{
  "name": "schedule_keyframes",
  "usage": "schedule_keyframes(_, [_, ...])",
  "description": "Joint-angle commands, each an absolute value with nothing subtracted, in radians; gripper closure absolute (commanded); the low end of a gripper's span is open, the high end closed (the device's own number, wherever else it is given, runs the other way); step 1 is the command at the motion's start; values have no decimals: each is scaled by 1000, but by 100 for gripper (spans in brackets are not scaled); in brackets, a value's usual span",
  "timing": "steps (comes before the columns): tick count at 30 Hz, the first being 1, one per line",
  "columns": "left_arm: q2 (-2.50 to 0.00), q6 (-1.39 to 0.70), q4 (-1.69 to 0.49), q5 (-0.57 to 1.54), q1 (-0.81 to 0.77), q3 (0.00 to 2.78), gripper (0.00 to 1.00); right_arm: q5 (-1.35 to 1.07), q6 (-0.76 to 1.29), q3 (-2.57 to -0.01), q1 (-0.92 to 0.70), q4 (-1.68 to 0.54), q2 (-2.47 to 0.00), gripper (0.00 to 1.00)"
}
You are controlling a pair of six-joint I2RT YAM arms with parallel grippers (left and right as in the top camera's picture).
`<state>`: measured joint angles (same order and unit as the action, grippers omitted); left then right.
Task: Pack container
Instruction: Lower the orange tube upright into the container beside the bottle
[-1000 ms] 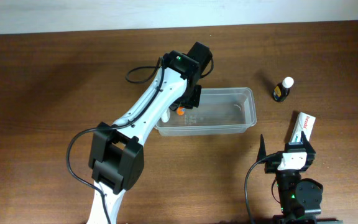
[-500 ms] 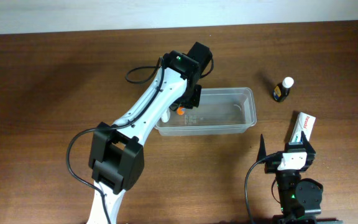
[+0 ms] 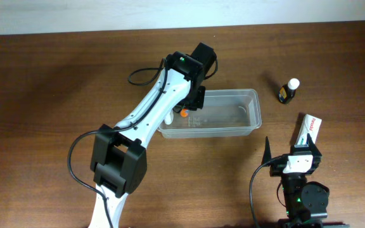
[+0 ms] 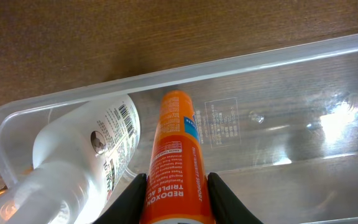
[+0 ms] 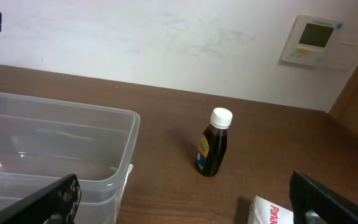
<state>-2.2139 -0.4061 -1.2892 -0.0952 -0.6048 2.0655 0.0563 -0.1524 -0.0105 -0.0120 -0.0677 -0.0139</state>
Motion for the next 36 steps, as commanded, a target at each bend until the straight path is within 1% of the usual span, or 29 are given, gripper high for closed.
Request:
schedule_keyframes(1, [-2193, -419, -1282, -114, -605, 2059, 77, 72, -137, -6, -20, -75, -7, 2])
schedule_keyframes(15, [-2193, -422, -1245, -114, -598, 2009, 77, 72, -137, -6, -20, -75, -7, 2])
schedule_keyframes(16, [-2193, -422, -1246, -113, -597, 2009, 71, 72, -137, -6, -20, -75, -7, 2])
schedule_keyframes(17, [-2193, -422, -1246, -113, -596, 2009, 59, 72, -137, -6, -20, -75, -7, 2])
schedule_keyframes(18, [-2193, -422, -1245, -113, -597, 2009, 51, 72, -137, -6, -20, -75, -7, 2])
schedule_keyframes(19, [-2193, -422, -1245, -113, -597, 2009, 50, 72, -137, -6, -20, -75, -7, 2])
schedule_keyframes(36, [-2193, -422, -1249, -110, -596, 2055, 49, 72, -137, -6, -20, -75, -7, 2])
